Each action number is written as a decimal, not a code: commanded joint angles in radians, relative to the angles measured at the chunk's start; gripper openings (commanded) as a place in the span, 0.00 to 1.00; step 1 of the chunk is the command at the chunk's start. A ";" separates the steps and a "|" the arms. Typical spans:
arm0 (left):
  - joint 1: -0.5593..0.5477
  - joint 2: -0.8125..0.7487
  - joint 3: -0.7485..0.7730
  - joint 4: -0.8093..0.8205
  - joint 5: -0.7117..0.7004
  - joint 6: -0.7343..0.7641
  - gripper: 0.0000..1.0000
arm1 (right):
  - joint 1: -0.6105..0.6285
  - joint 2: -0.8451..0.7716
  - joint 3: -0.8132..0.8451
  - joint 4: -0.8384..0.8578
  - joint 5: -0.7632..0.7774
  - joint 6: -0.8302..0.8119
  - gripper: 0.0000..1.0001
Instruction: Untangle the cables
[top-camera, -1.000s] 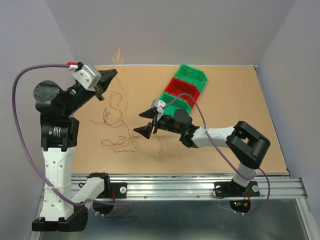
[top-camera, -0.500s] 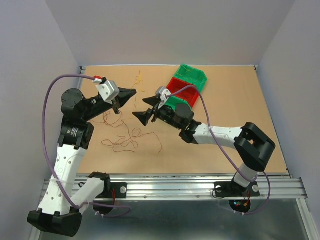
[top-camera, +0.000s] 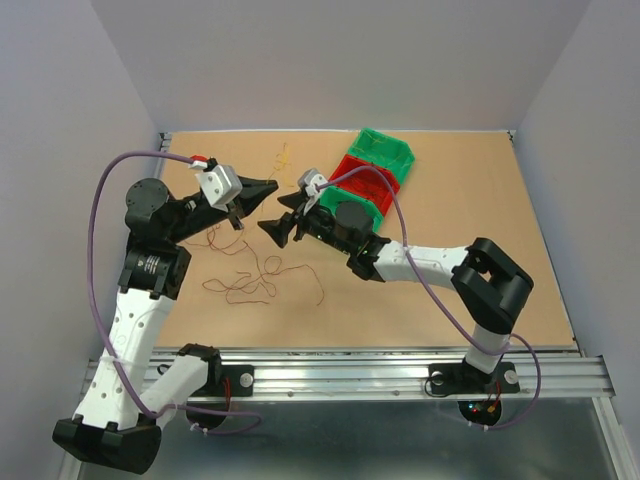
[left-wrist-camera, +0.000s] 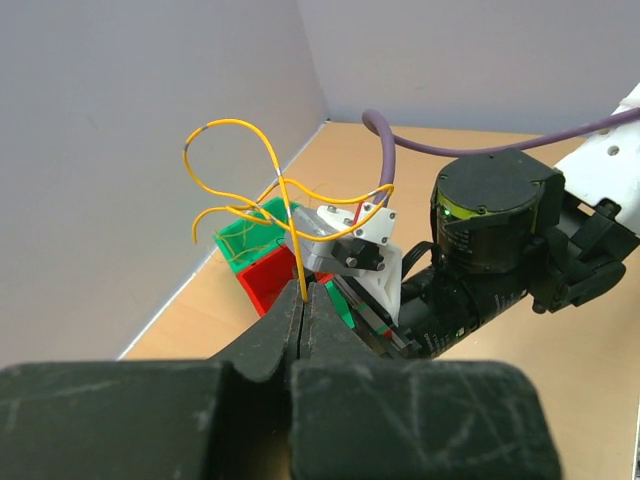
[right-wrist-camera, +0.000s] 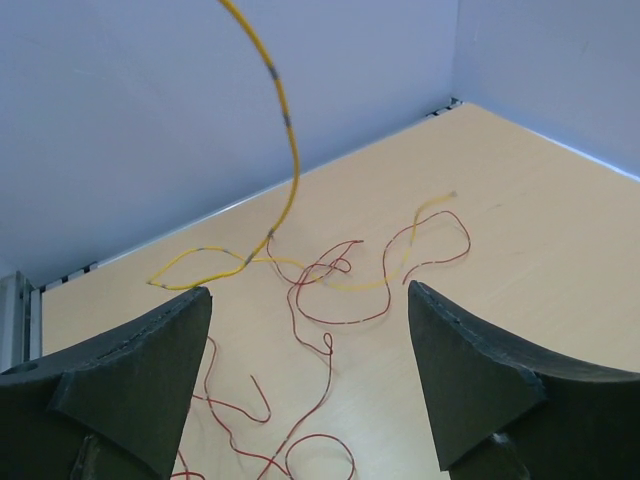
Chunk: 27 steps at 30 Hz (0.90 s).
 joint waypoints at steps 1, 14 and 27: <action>-0.006 0.004 -0.003 0.050 0.042 0.004 0.00 | 0.009 -0.009 0.057 0.026 -0.039 -0.025 0.84; -0.006 0.028 -0.005 0.040 0.062 0.033 0.00 | 0.009 -0.006 0.081 0.033 -0.183 0.041 0.86; -0.006 0.011 -0.013 0.039 0.097 0.042 0.00 | 0.009 -0.026 0.097 0.034 -0.187 0.105 0.86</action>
